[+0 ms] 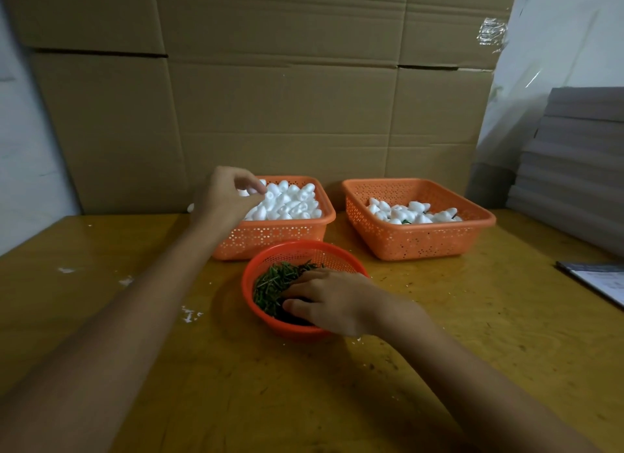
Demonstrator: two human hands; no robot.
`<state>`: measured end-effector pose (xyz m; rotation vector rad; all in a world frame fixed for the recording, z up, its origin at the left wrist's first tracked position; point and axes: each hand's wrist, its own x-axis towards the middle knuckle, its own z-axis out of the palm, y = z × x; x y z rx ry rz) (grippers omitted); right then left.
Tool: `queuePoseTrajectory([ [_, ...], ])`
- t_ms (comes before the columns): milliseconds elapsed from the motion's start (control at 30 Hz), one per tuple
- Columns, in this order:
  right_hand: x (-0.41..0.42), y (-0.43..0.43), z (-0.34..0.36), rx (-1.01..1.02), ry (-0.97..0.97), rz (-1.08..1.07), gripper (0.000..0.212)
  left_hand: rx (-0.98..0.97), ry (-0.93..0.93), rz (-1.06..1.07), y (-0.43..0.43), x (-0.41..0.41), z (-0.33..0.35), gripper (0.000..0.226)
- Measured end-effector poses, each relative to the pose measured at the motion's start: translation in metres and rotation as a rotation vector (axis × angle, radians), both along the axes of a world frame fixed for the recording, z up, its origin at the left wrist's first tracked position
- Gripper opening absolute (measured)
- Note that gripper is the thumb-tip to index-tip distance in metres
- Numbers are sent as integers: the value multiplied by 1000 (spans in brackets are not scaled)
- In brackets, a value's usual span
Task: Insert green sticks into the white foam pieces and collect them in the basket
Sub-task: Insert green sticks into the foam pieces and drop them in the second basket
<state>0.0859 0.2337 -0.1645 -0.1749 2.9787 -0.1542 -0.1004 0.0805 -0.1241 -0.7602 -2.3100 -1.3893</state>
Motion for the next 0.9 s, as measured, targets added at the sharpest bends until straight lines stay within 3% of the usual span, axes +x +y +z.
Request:
queuePoseTrajectory([
  [167,2,-2,2,-1,-4,-4,53,-133,60,-45,4,6,-10,31],
  [267,3,-2,4,2,-7,-4,53,-120,32,-81,4,3,-7,26],
  [333,3,-2,4,0,-2,-3,53,-51,-14,-76,3,3,-2,22],
  [500,4,-4,6,2,-7,-1,53,329,-311,-194,6,35,4,57],
  [700,3,-5,7,15,1,6,49,477,-476,-430,0,89,-14,24],
  [800,4,-2,7,-12,19,34,45,533,-498,-452,-5,102,-28,23],
  [900,5,2,7,-88,87,43,35,436,-365,-398,-12,107,-44,30],
])
